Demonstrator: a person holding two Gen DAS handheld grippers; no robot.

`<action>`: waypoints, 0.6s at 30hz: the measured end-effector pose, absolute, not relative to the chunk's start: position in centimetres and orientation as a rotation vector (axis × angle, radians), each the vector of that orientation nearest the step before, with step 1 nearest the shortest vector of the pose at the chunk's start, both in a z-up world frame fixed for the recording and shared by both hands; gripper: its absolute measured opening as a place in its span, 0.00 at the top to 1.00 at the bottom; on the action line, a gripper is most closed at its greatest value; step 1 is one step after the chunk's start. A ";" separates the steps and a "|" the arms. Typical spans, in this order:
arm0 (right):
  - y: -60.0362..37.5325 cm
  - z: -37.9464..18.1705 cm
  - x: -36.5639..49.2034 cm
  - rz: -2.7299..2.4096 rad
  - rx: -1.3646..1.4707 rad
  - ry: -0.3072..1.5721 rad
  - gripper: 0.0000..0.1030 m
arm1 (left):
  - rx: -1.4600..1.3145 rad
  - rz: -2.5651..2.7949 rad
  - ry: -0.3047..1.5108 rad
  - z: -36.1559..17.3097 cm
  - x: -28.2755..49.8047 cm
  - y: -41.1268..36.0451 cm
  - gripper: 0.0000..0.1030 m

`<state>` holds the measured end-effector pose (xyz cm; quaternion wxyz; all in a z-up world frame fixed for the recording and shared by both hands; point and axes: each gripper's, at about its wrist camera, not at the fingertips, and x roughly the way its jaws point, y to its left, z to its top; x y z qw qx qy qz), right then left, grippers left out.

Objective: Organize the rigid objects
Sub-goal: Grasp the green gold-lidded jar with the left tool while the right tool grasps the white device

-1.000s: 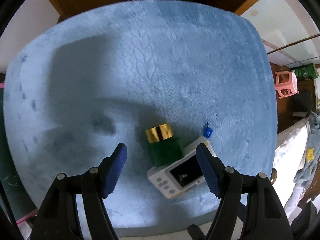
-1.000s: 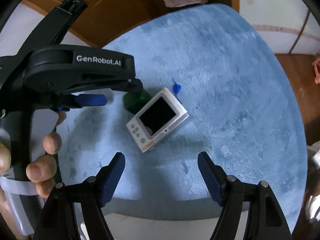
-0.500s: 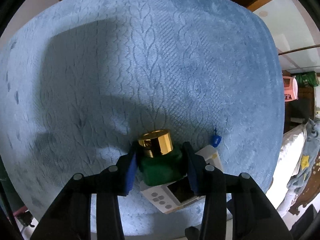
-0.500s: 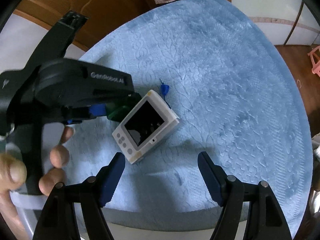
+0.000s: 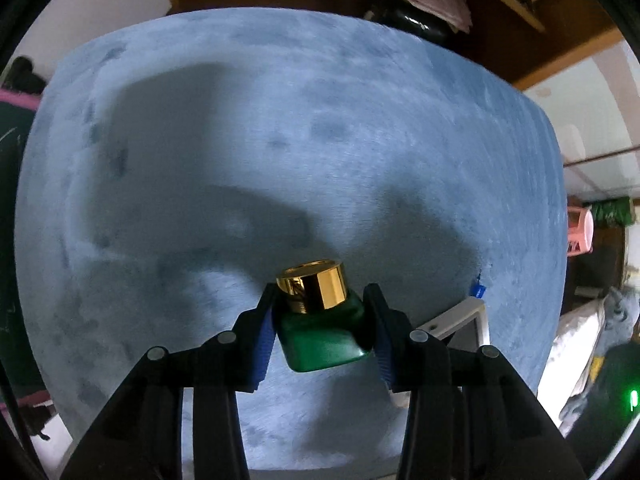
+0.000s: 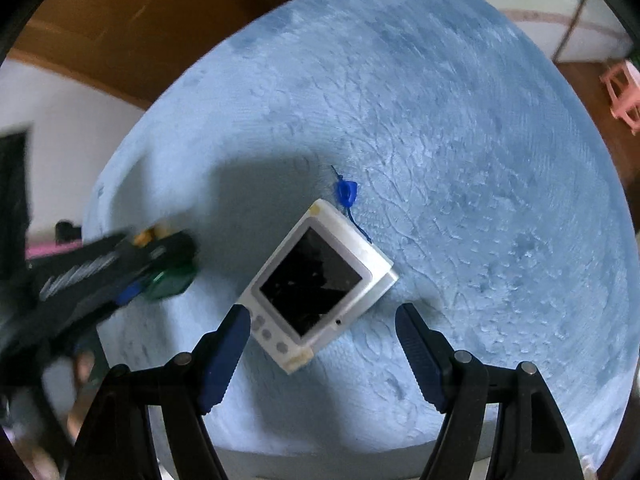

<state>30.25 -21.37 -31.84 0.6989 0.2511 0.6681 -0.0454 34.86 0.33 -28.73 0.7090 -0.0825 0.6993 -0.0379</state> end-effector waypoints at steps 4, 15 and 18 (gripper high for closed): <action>-20.9 -32.8 31.5 -0.173 0.608 1.509 0.26 | -0.228 -0.073 1.536 -28.1 33.5 2.6 0.56; -16.9 -34.9 35.7 -0.422 0.495 1.569 0.21 | -0.281 -0.045 1.498 -26.1 30.3 4.2 0.56; -15.4 -35.2 36.3 -0.457 0.417 1.577 0.21 | -0.292 -0.042 1.492 -25.7 30.0 4.3 0.56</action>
